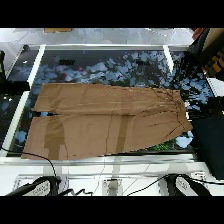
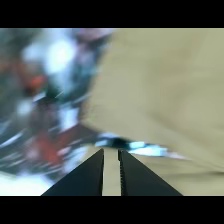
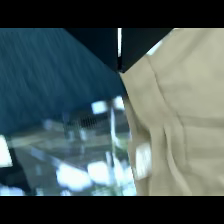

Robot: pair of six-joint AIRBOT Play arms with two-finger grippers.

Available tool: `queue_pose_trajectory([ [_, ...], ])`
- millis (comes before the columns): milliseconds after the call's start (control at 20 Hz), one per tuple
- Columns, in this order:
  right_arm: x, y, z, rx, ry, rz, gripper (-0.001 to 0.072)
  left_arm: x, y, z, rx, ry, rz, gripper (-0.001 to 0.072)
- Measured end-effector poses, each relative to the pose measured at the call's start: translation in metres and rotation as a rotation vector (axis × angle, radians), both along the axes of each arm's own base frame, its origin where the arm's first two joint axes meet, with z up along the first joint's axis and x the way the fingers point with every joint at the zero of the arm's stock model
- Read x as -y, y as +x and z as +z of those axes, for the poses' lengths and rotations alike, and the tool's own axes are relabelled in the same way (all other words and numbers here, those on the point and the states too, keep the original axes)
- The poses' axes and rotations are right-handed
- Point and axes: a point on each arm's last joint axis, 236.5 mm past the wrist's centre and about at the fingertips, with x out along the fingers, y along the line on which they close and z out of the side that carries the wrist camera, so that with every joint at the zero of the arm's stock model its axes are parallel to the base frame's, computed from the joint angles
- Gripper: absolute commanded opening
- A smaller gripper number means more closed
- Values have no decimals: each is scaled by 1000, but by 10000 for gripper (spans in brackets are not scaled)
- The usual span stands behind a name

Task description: Fold the clothes and pants, and hang the long-sleeved shirts on hangers.

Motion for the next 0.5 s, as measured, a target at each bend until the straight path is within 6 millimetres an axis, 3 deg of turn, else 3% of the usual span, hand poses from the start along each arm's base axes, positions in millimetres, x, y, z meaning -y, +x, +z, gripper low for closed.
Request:
queue_pose_trajectory([
  [200, 1, -43, -10, -93, 21, -55, 29, 47, -13, 51, 127, -53, -113, 15],
  [350, -5, -72, -25, -105, 41, -96, 28, 63, -28, 80, 197, -58, -151, 14],
  [500, -22, -104, -61, -149, 85, -121, 28, 70, -39, 100, 246, -58, -170, 15],
])
